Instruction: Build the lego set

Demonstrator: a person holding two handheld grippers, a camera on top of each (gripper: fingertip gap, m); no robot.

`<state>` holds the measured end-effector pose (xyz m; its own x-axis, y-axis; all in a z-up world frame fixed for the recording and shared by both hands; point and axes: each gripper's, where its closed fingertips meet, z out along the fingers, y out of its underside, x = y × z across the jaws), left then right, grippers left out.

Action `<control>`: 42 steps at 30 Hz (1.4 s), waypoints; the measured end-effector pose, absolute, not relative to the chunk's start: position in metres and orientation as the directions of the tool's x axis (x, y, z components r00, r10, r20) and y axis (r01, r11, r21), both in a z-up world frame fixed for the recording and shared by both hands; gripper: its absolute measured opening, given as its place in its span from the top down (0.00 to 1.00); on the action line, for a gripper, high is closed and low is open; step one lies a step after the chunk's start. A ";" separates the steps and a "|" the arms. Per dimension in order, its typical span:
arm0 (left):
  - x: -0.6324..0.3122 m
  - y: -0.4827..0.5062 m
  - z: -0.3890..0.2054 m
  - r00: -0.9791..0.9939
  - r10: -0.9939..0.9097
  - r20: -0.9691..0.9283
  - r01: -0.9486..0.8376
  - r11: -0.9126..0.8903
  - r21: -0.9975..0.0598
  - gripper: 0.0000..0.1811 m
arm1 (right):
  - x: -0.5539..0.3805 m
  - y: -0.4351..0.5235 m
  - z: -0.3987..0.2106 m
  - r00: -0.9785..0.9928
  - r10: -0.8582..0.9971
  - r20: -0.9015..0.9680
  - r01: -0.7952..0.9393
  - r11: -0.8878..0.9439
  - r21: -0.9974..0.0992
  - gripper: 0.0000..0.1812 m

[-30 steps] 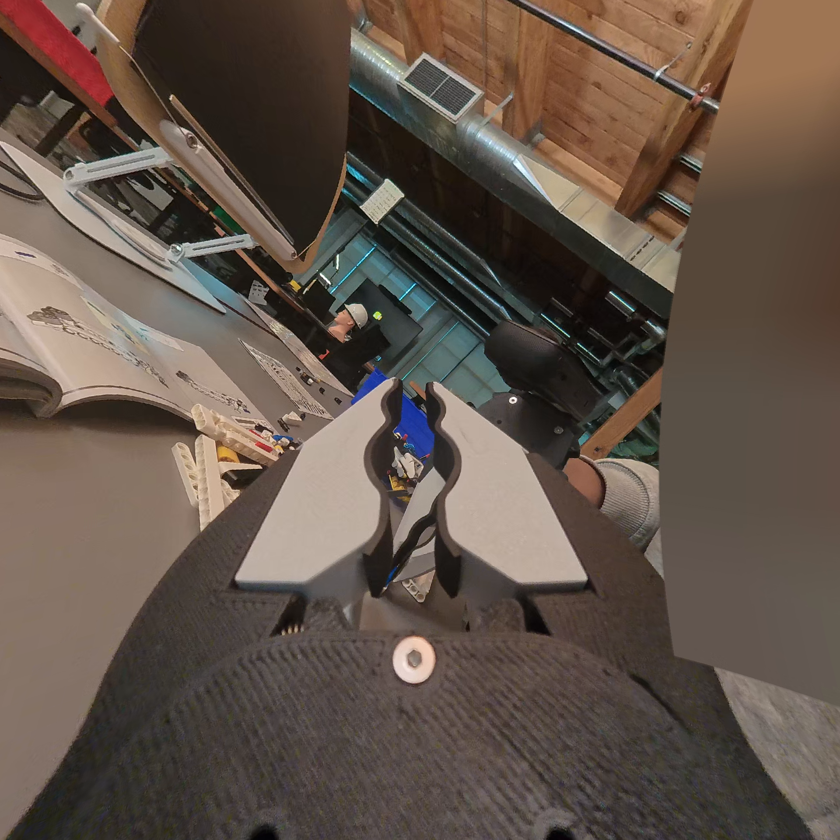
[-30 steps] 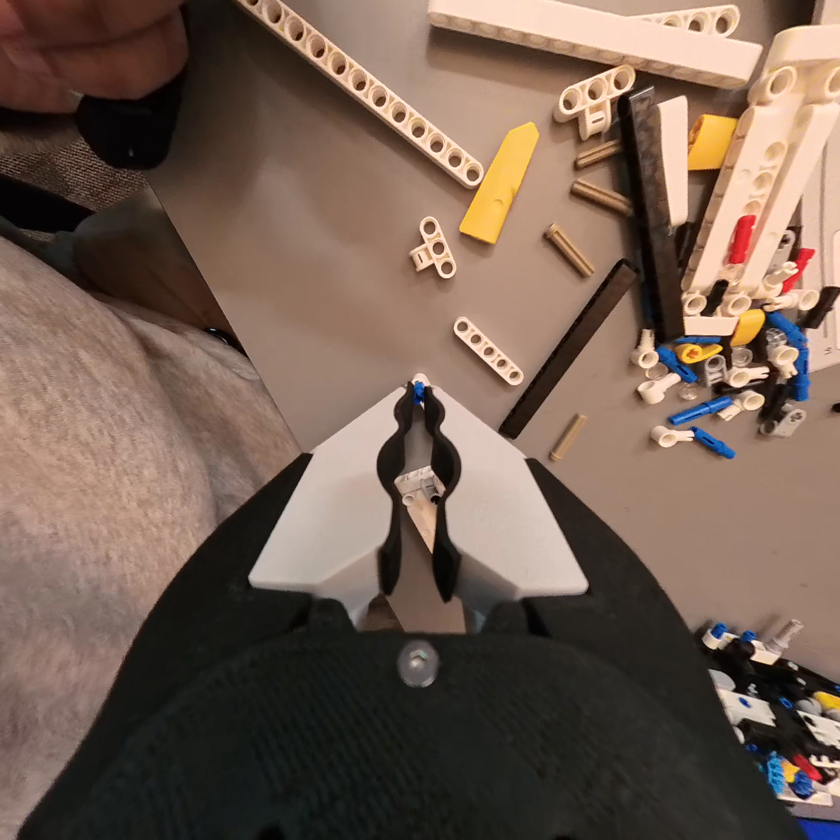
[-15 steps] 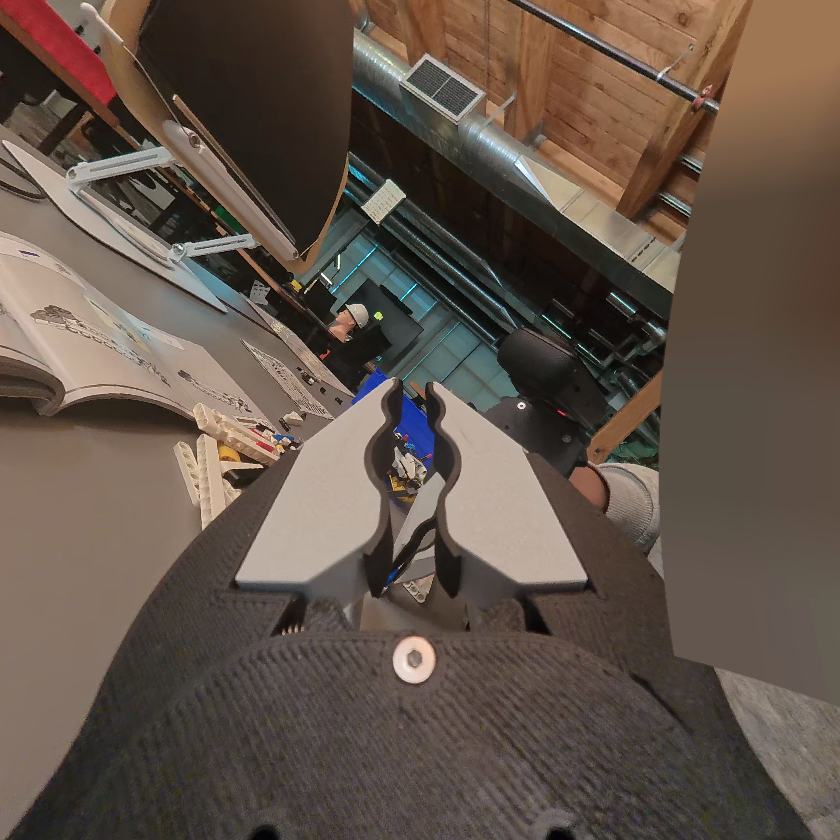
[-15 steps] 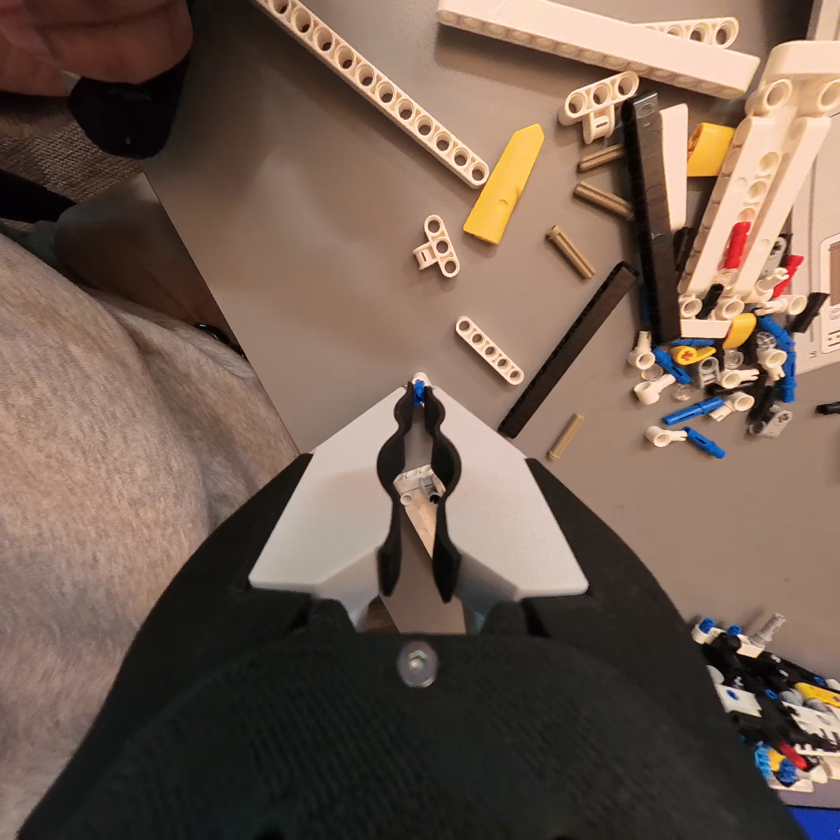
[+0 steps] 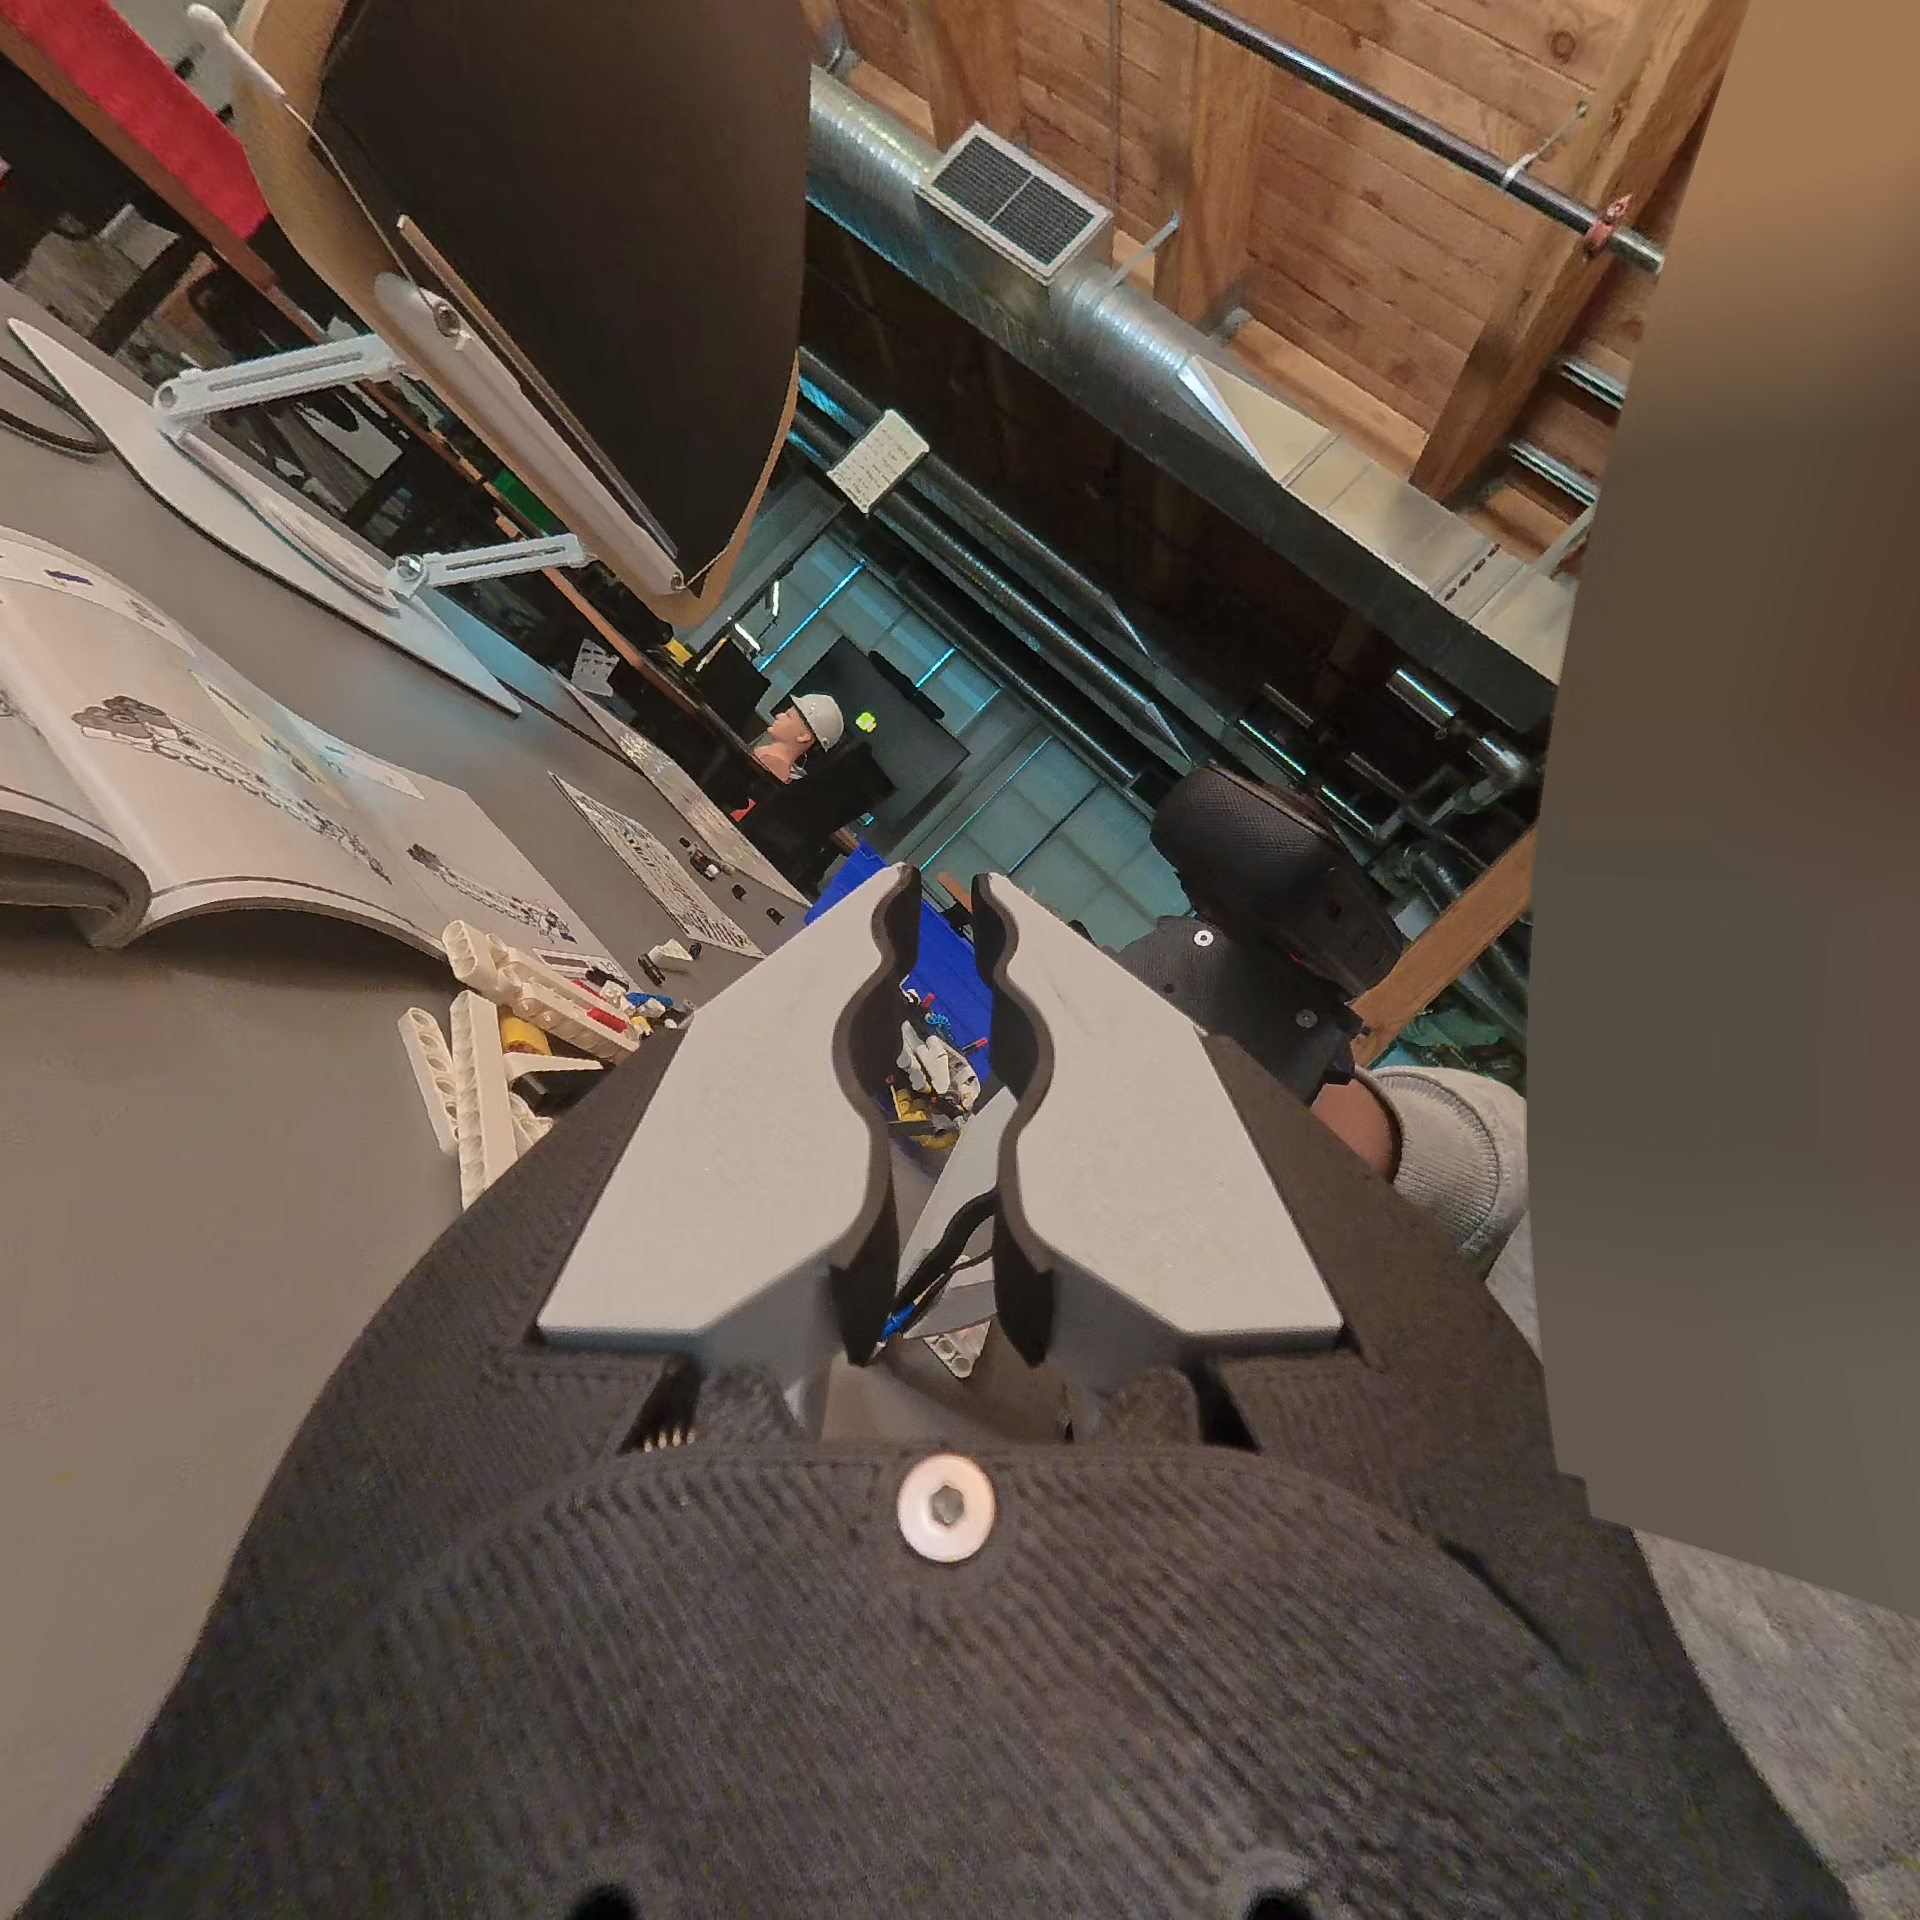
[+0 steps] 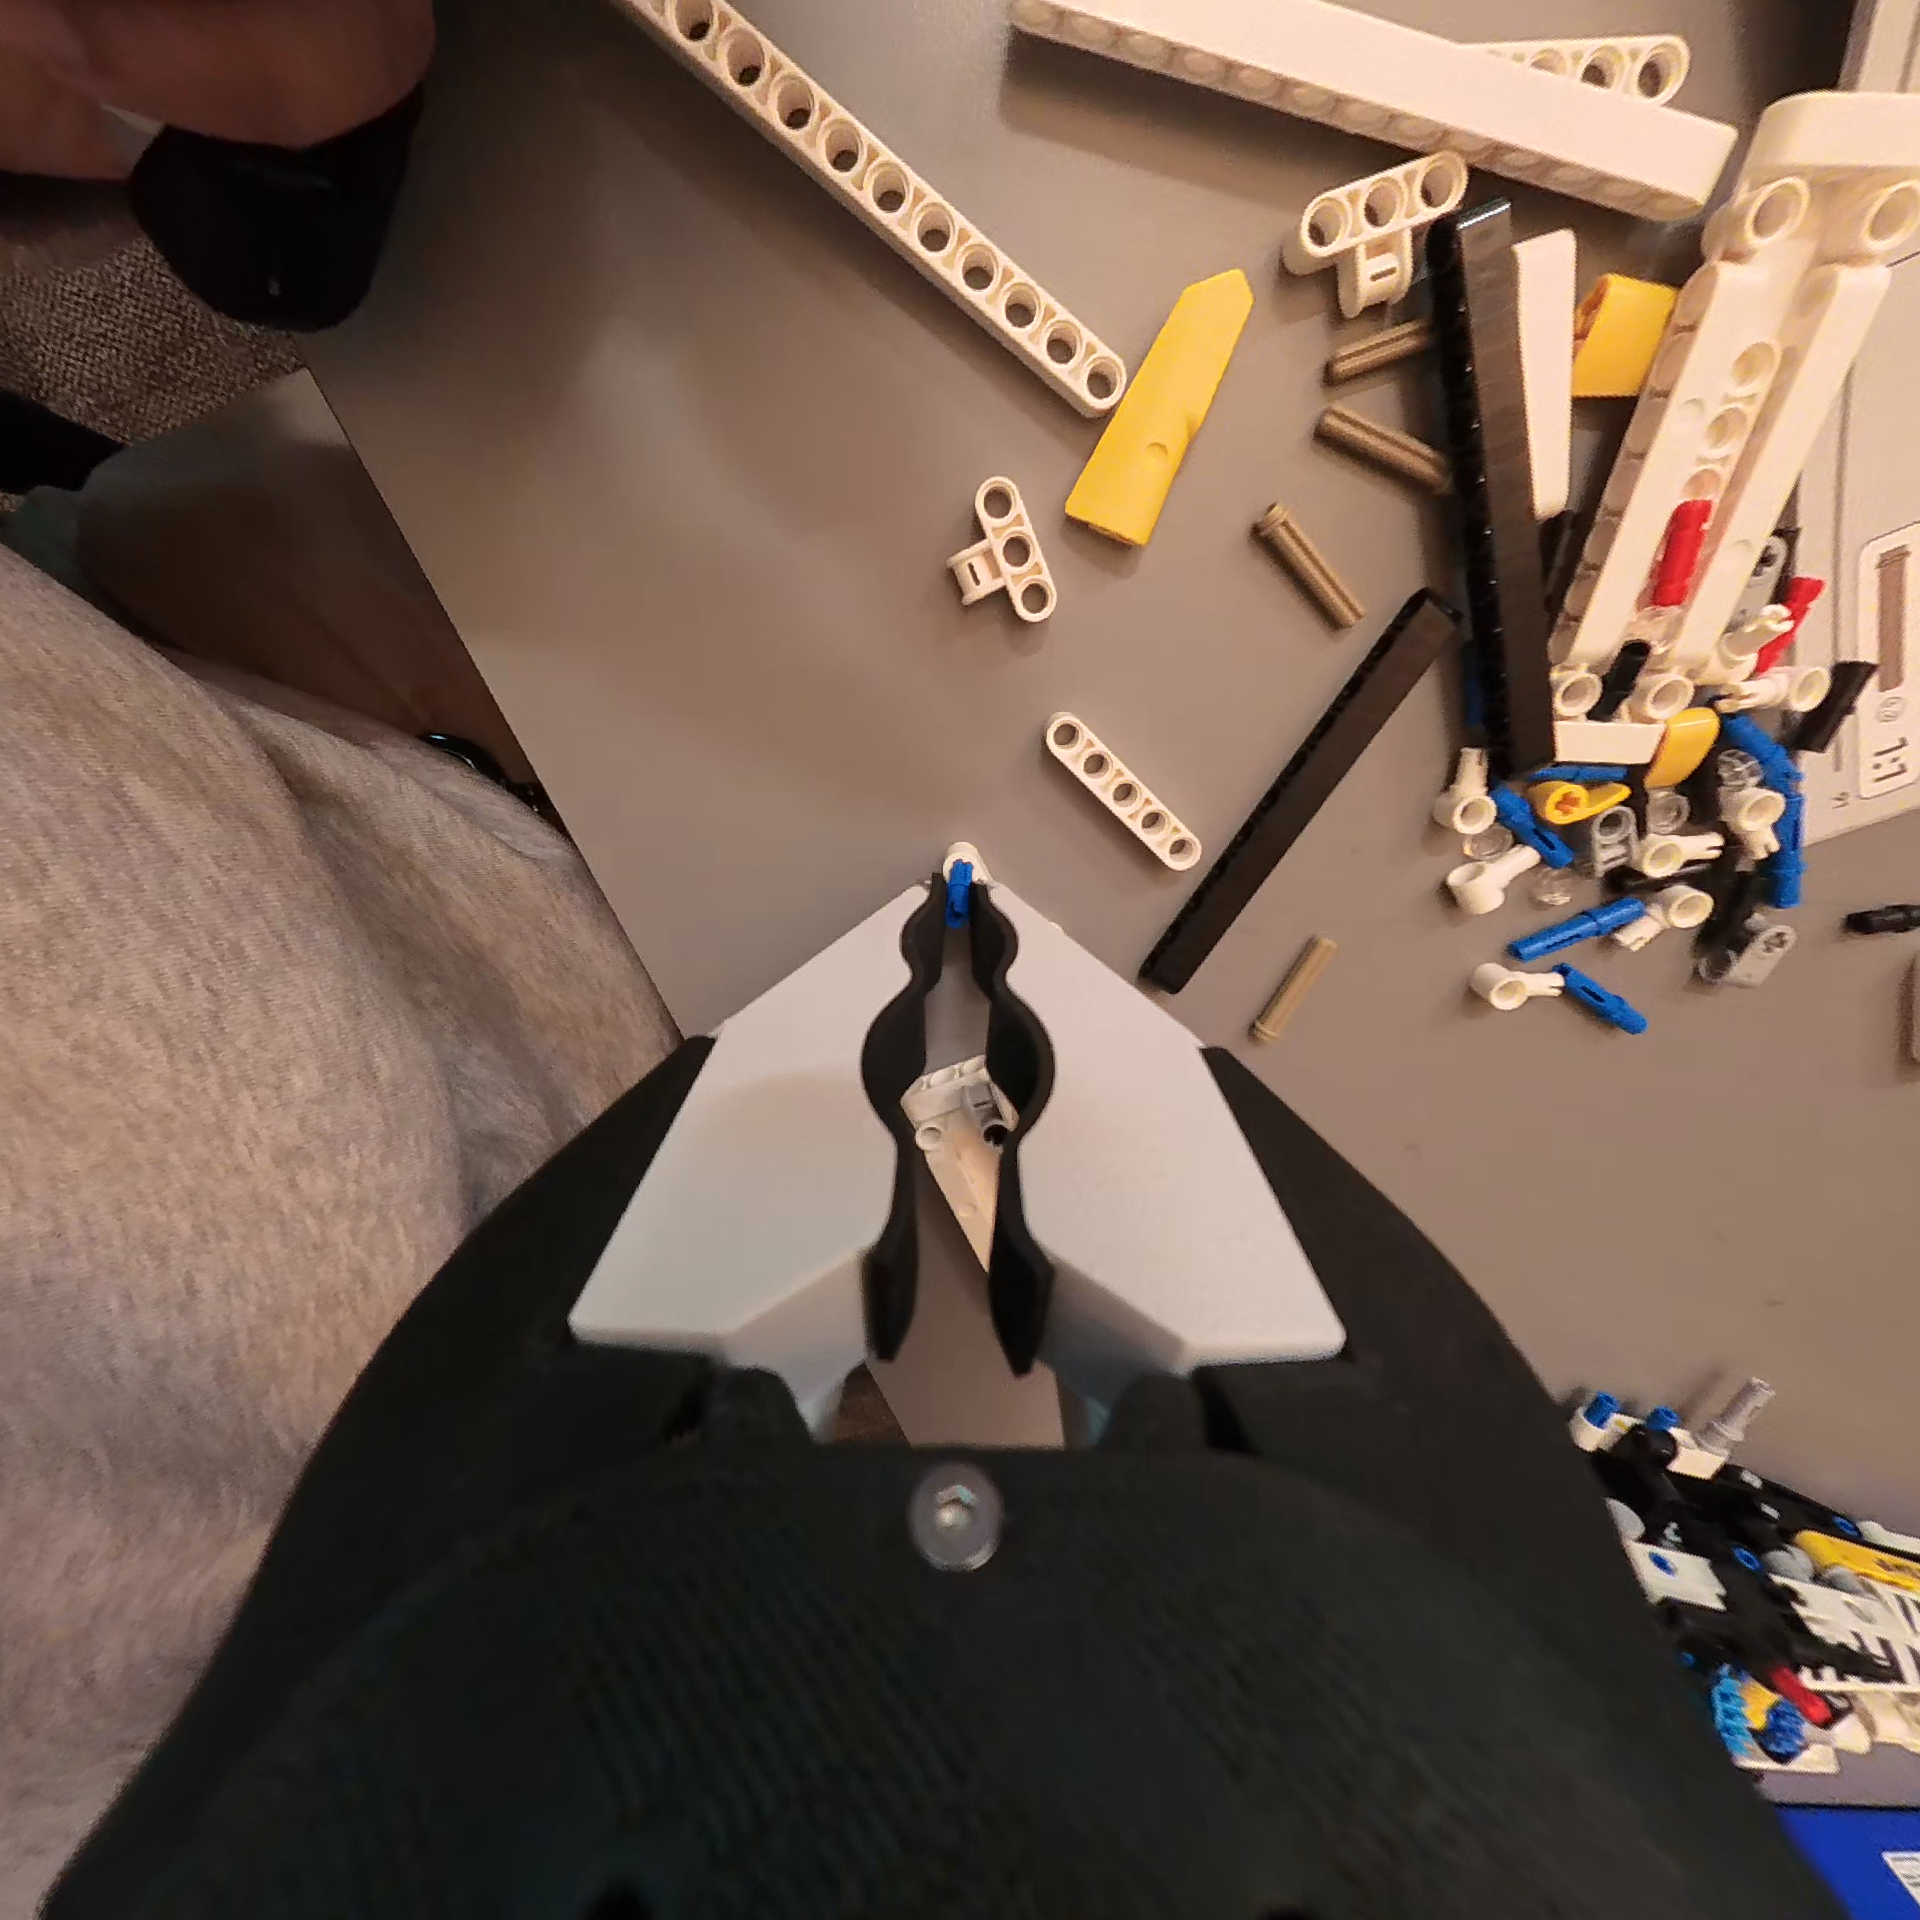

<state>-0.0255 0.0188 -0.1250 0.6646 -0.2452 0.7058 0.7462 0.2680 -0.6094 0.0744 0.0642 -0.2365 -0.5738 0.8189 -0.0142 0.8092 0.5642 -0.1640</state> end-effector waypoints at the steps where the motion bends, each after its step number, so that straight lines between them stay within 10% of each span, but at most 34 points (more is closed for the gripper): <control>1: -0.026 0.019 -0.125 0.663 -0.246 0.707 0.747 0.268 -0.608 0.96 | 0.074 0.064 -0.237 -0.573 0.819 -0.015 0.810 0.564 -0.160 0.98; 42: -0.026 0.019 -0.126 0.653 -0.251 0.714 0.756 0.262 -0.599 0.96 | 0.073 0.064 -0.237 -0.537 0.820 -0.199 0.843 0.524 -0.117 0.98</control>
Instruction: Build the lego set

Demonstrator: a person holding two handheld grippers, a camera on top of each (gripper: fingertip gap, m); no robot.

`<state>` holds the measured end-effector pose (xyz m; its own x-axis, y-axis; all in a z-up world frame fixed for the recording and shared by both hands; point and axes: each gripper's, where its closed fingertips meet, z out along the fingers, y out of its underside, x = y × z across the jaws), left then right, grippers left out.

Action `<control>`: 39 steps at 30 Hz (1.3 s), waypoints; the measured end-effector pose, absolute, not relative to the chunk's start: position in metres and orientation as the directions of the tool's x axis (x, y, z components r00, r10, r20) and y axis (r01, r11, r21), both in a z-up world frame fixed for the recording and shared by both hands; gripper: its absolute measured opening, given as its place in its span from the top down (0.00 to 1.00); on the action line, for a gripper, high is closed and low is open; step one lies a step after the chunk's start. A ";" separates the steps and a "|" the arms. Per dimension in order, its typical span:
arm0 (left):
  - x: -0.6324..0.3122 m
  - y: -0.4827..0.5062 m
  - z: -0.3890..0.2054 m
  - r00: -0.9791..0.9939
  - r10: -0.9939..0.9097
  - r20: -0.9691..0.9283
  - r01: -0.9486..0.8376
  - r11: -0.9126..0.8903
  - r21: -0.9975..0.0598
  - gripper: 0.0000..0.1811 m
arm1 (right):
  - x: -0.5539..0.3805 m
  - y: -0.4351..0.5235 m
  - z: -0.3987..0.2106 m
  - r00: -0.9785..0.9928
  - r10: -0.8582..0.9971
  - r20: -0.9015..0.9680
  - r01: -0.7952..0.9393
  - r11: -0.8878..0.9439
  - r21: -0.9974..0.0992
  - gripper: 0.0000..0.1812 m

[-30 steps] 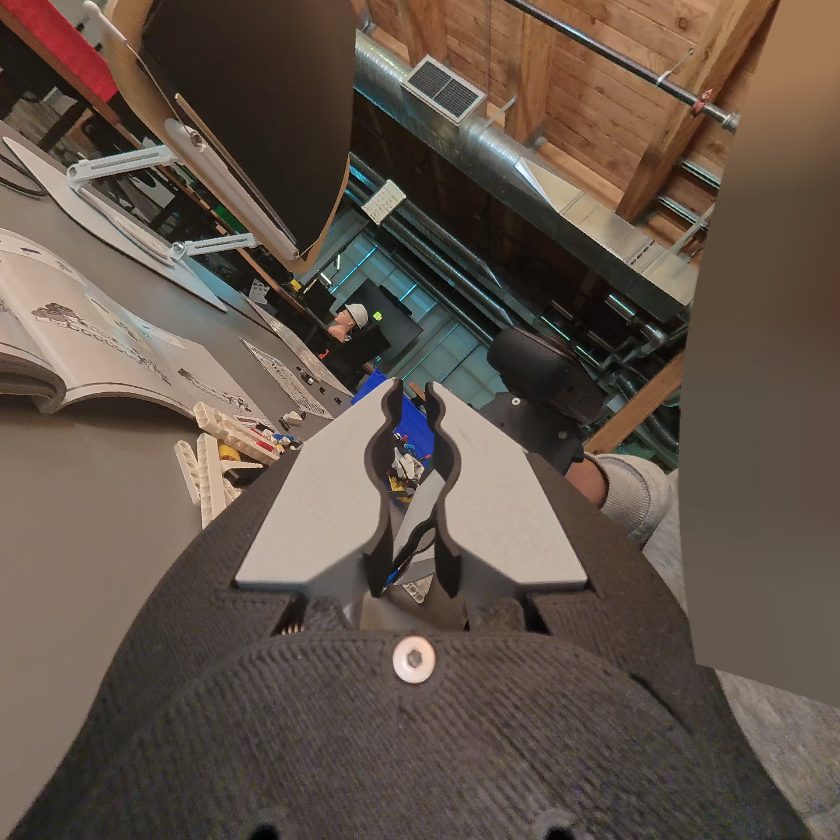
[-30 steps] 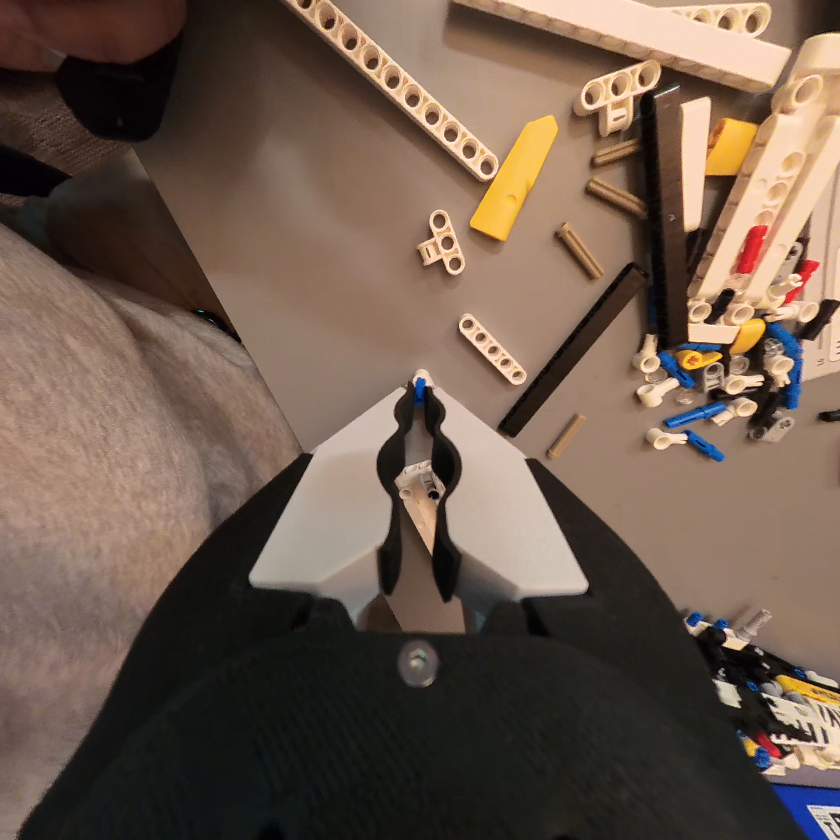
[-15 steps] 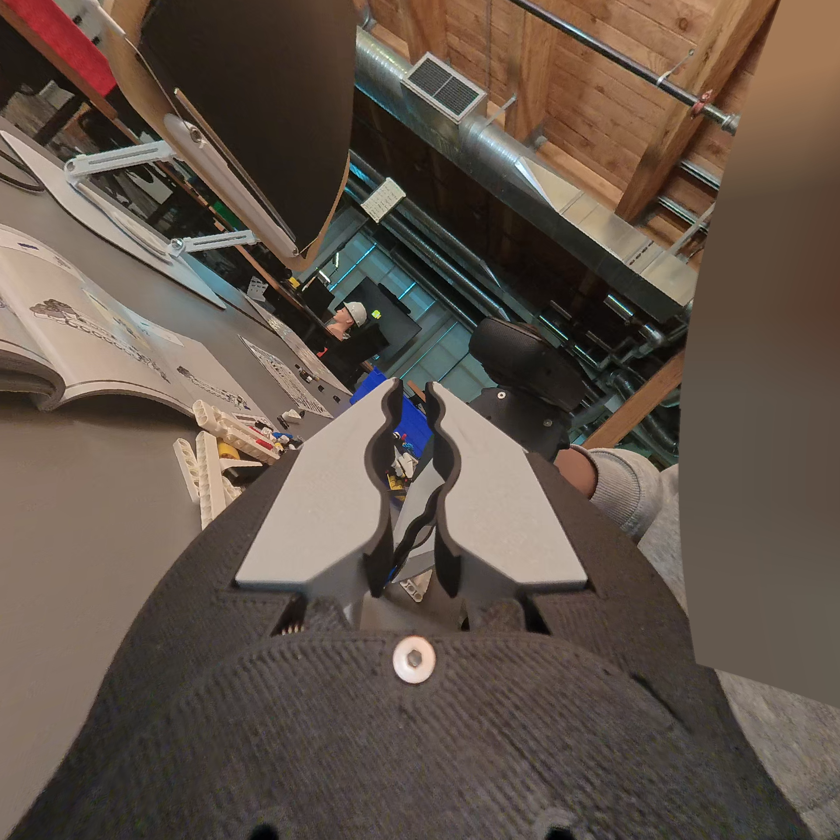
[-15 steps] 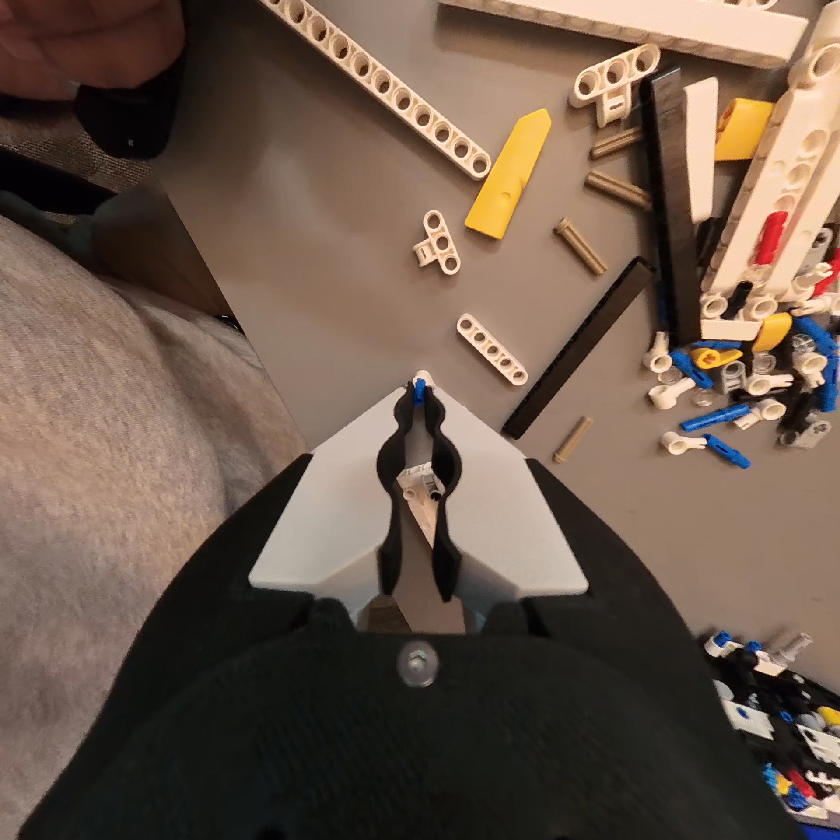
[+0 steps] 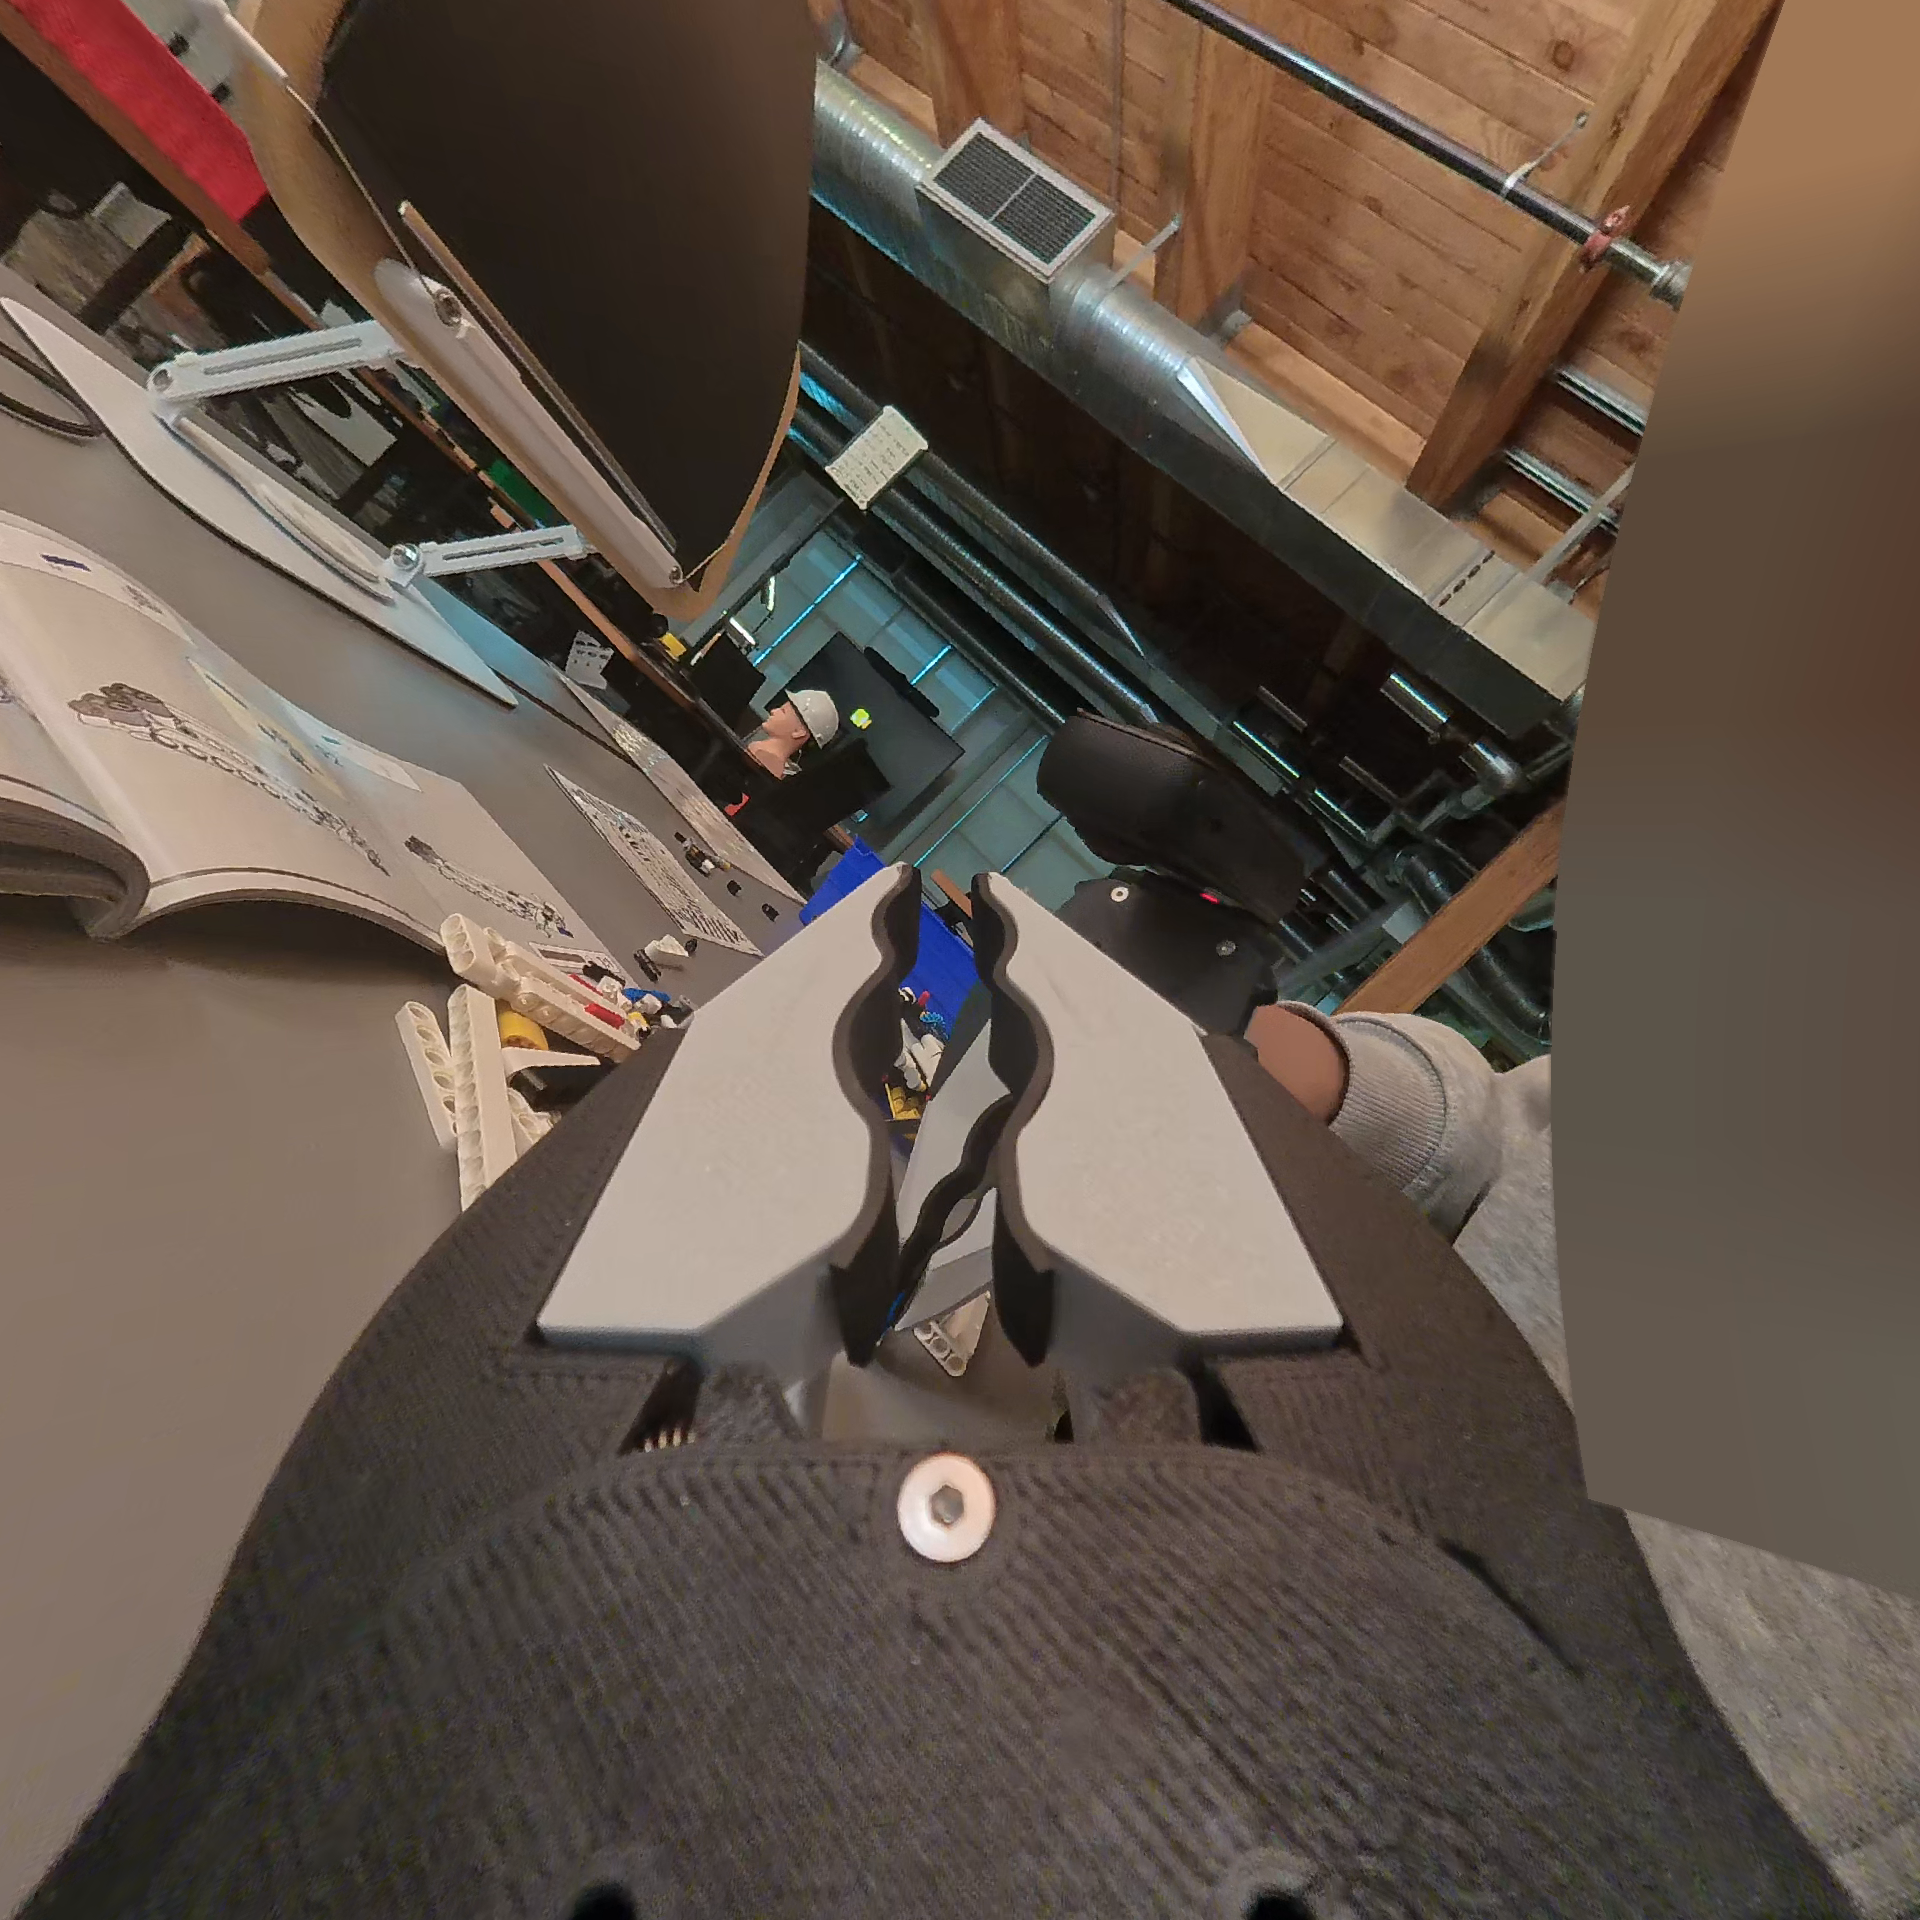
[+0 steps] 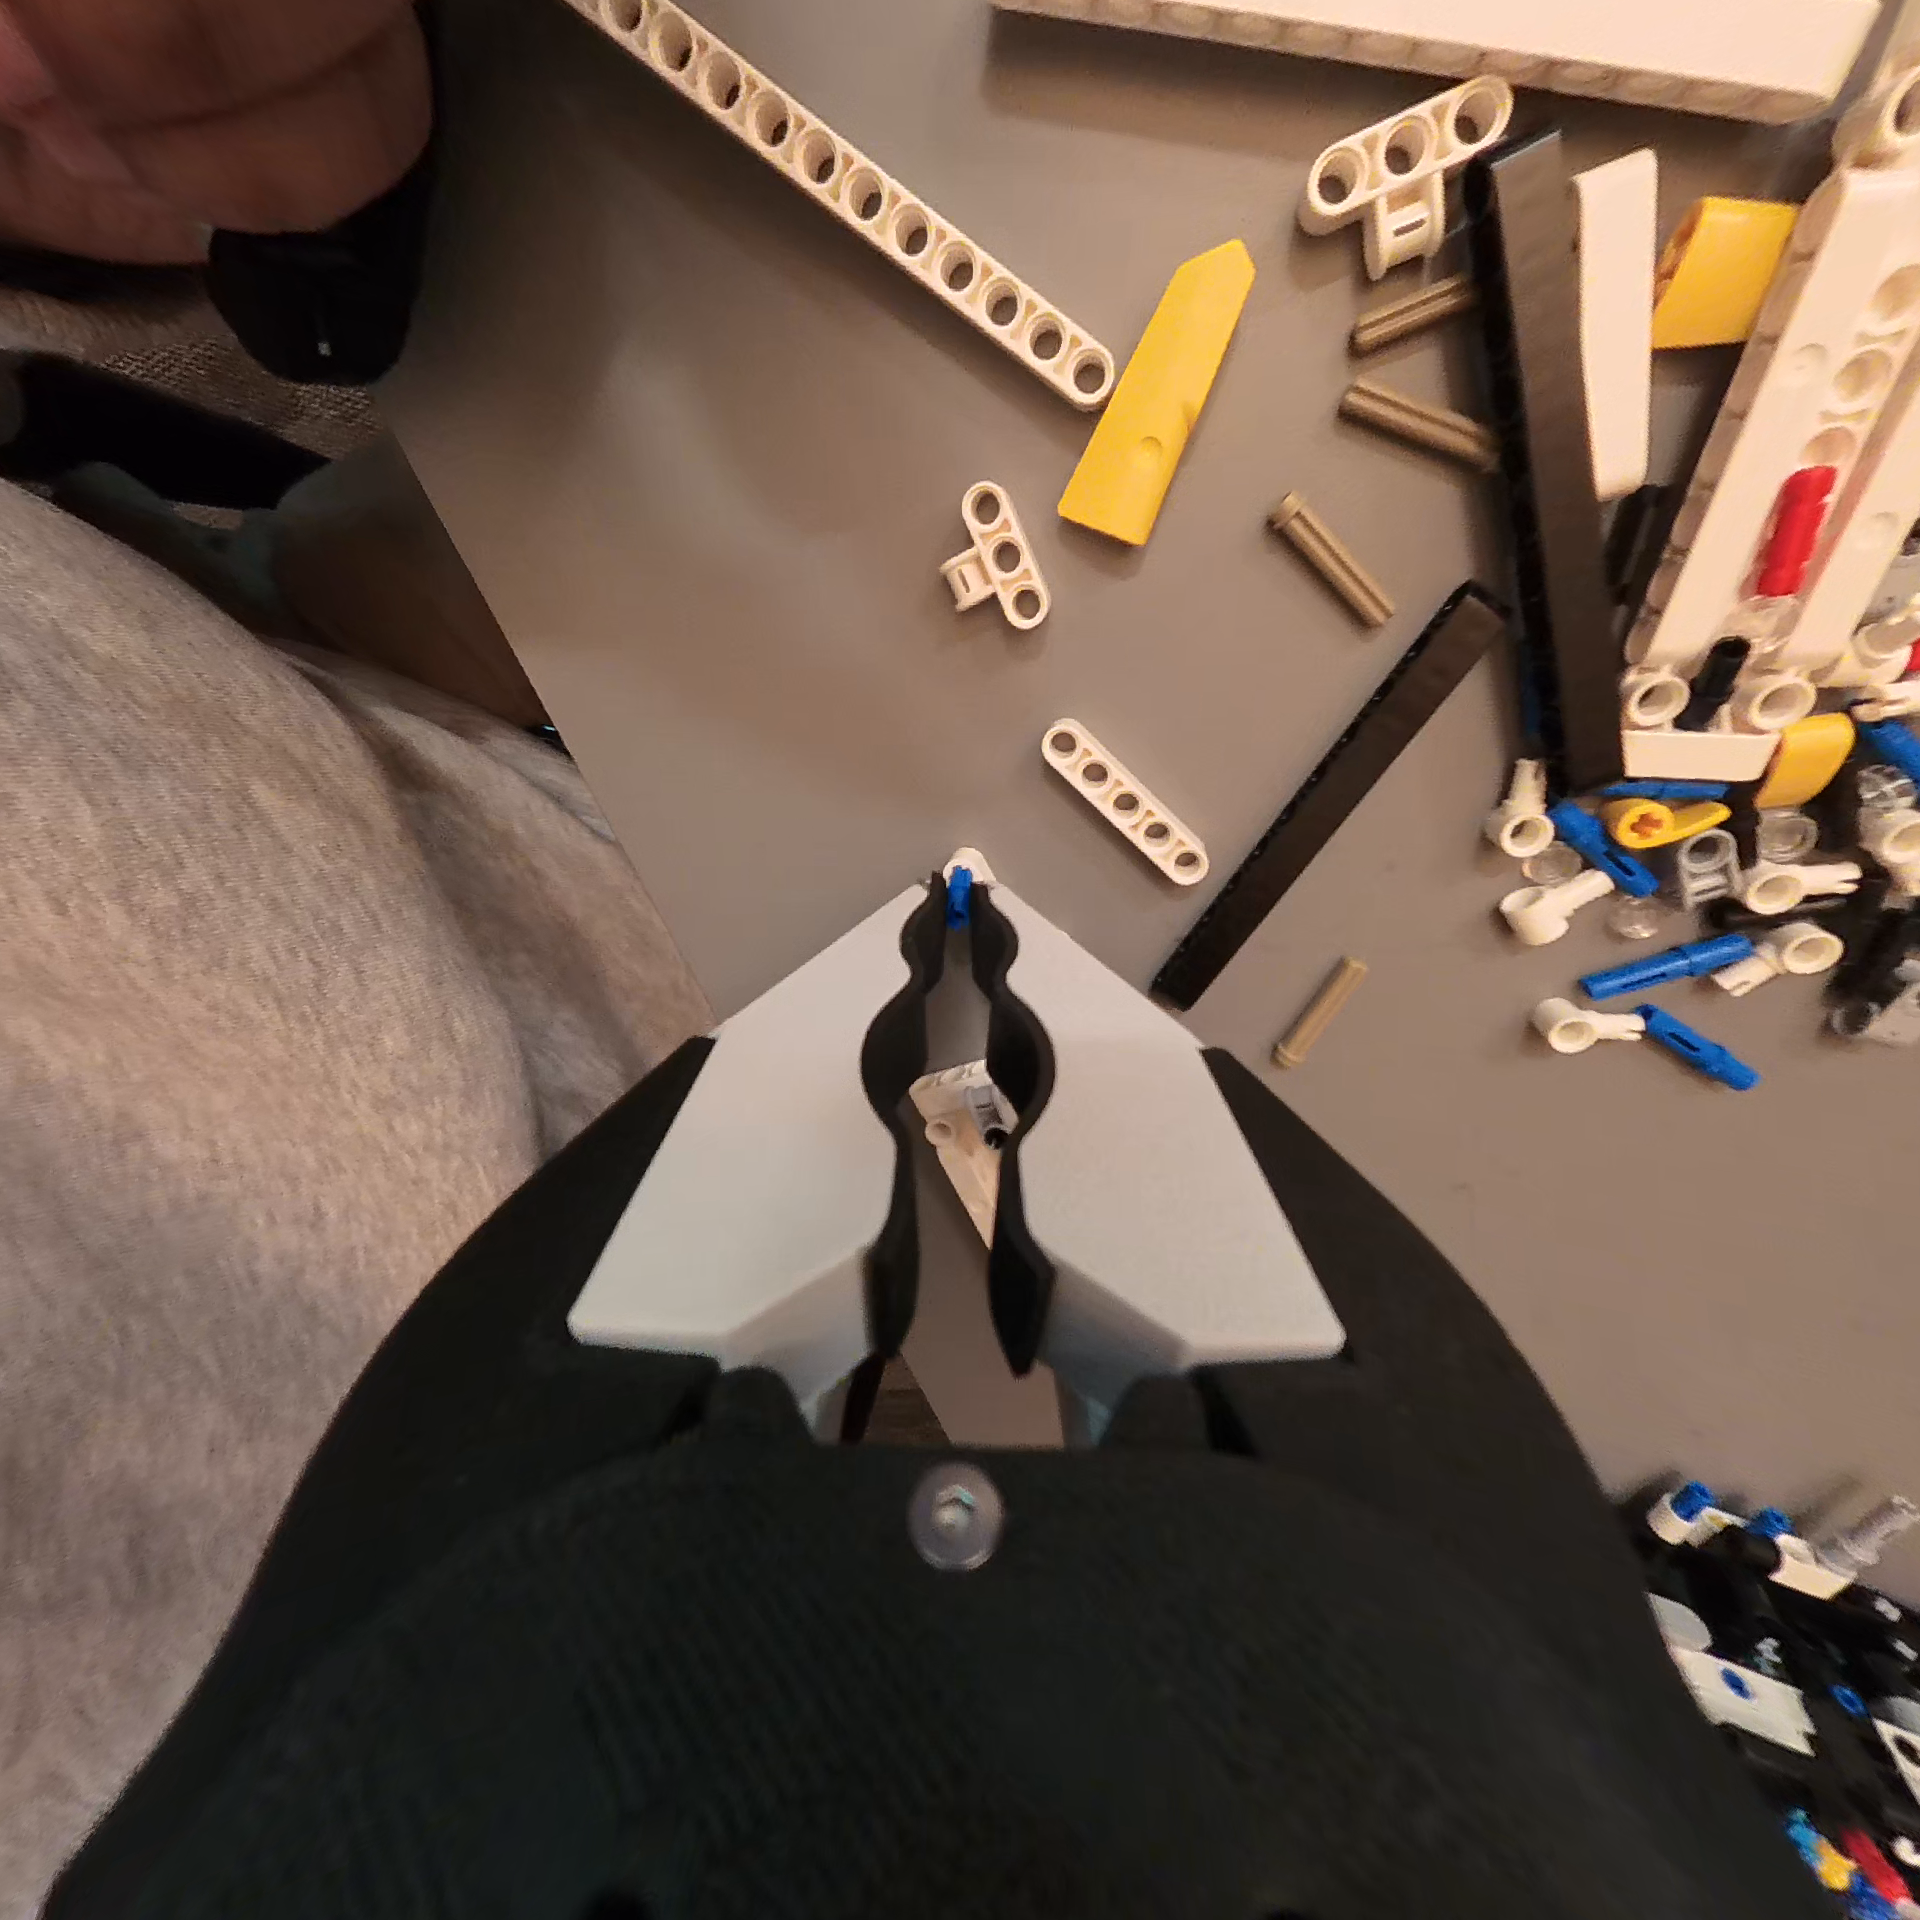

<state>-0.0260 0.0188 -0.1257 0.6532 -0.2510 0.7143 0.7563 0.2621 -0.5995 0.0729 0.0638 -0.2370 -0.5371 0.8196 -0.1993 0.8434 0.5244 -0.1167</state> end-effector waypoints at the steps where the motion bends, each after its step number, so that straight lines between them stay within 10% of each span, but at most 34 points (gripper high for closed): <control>1: -0.026 0.019 -0.126 0.653 -0.251 0.714 0.757 0.262 -0.599 0.96 | 0.073 0.064 -0.237 -0.536 0.819 -0.204 0.844 0.524 -0.116 0.98; 19: -0.027 0.018 -0.126 0.647 -0.256 0.719 0.762 0.262 -0.592 0.96 | 0.072 0.063 -0.243 -0.652 0.755 -0.067 0.757 0.643 -0.119 0.98; 39: -0.024 0.020 -0.126 0.666 -0.239 0.707 0.745 0.254 -0.616 0.96 | 0.071 0.061 -0.243 -0.619 0.785 0.032 0.727 0.588 -0.355 0.91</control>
<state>-0.0240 0.0204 -0.1264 0.6661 -0.2386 0.7067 0.7452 0.2545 -0.6164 0.0708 0.0608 -0.2428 -0.6189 0.7848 0.0325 0.7268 0.5878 -0.3553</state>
